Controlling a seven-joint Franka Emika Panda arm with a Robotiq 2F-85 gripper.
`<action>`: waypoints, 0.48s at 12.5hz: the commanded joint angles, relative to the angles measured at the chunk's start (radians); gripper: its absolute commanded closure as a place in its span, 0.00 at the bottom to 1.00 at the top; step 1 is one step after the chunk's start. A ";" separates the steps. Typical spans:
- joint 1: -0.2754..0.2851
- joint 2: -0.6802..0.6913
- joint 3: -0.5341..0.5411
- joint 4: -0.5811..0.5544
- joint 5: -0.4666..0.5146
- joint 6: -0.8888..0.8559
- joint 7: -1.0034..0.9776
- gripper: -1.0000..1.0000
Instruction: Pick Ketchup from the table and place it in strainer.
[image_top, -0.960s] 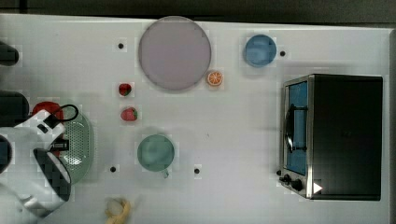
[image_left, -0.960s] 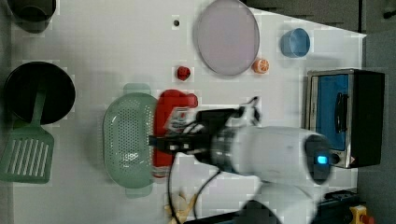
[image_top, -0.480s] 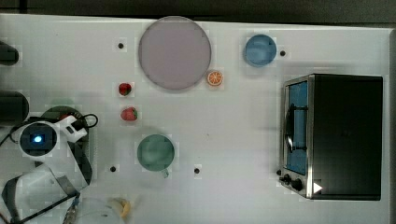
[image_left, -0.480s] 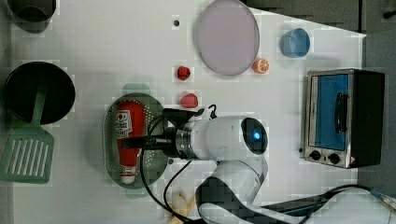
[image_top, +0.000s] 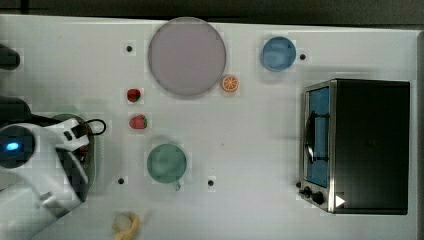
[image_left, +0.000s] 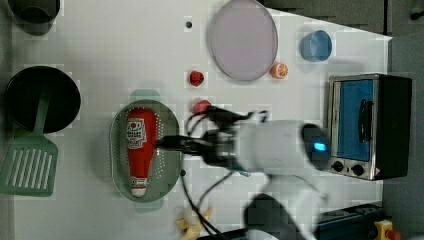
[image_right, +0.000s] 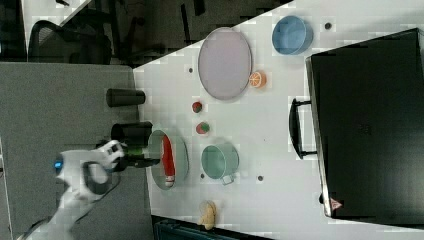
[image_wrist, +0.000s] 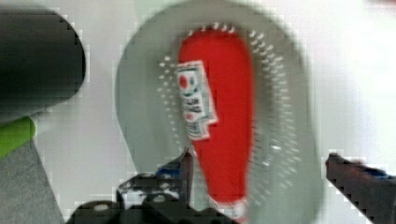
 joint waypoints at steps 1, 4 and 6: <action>-0.047 -0.192 -0.005 0.117 0.004 -0.251 0.081 0.00; -0.088 -0.303 -0.069 0.192 0.004 -0.552 0.079 0.00; -0.107 -0.346 -0.136 0.240 0.004 -0.649 0.077 0.00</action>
